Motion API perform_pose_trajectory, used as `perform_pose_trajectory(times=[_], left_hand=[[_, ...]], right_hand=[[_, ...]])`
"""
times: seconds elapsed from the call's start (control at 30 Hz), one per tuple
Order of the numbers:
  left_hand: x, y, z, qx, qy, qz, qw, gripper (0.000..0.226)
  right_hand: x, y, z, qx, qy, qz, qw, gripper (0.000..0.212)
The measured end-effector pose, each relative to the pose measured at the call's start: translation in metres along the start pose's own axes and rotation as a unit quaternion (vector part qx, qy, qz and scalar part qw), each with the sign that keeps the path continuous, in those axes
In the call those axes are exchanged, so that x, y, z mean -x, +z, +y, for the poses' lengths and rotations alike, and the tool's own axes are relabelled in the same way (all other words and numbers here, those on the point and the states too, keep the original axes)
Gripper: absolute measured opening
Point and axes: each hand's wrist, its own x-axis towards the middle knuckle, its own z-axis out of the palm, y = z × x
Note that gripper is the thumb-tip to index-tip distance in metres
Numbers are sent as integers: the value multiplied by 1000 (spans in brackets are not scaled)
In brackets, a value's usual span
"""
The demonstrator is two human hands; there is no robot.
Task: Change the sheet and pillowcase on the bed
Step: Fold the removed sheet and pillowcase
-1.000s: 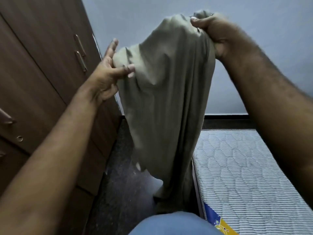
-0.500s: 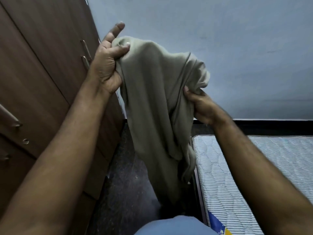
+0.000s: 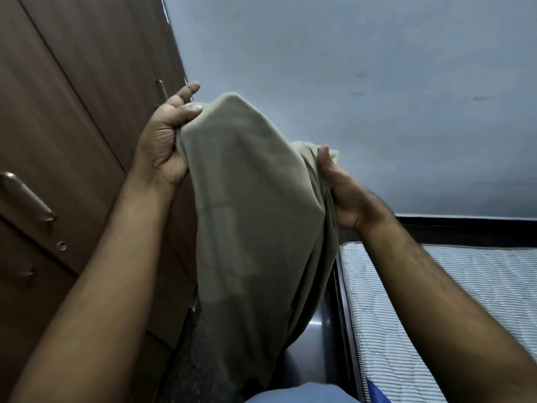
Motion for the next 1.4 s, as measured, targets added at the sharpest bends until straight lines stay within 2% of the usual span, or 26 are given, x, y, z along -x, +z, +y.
perform_pose_trajectory(times=[0.13,0.23,0.37,0.47,0.53,0.57,0.67,0.73,0.77,0.83,0.87,0.93,1.0,1.1,1.17,1.3,1.4], left_hand=[[5,-6,5,10,8,5,1000,57],[10,-12,10,3,22,28,999,56],[19,-15,12,6,40,44,998,54],[25,-14,14,21,35,67,997,37],[25,-22,16,34,17,90,995,11],[27,-26,15,39,1,119,992,19],[45,-24,-10,6,-46,204,978,66],[64,-24,-46,-15,-77,224,971,80],[72,-27,-66,-15,-113,216,970,83],[90,-30,-89,-25,-222,189,956,107],[99,-31,-95,-42,-263,158,951,117],[108,-32,-99,-76,-301,93,946,121],[114,-30,-101,-98,-263,39,959,114],[117,-17,-102,-134,-171,-9,976,83],[116,0,-102,-139,-156,6,978,63],[114,15,-109,-29,-189,76,979,54],[113,20,-107,-17,-193,78,978,27]], right_hand=[[-7,8,6,-34,-44,-45,997,70],[-11,11,4,-50,-69,-23,996,65],[-13,20,3,-13,-35,-21,999,48],[-12,28,2,30,-57,-15,998,35],[-14,36,-2,29,-83,-12,996,28],[-16,40,-4,18,-95,-12,995,24],[-26,49,-9,7,-132,6,991,9],[-34,55,-10,16,-147,6,989,12],[-37,57,-10,21,-146,3,989,14],[-40,59,-10,5,-128,3,992,5],[-40,59,-11,-10,-114,12,993,13],[-37,58,-14,-19,-91,30,995,33],[-34,57,-17,-12,-75,47,996,44],[-28,58,-17,-10,-74,60,995,43],[-23,60,-14,-15,-68,46,997,37],[-12,60,-15,-23,-62,16,998,26],[-4,56,-21,-2,-66,20,998,25]])
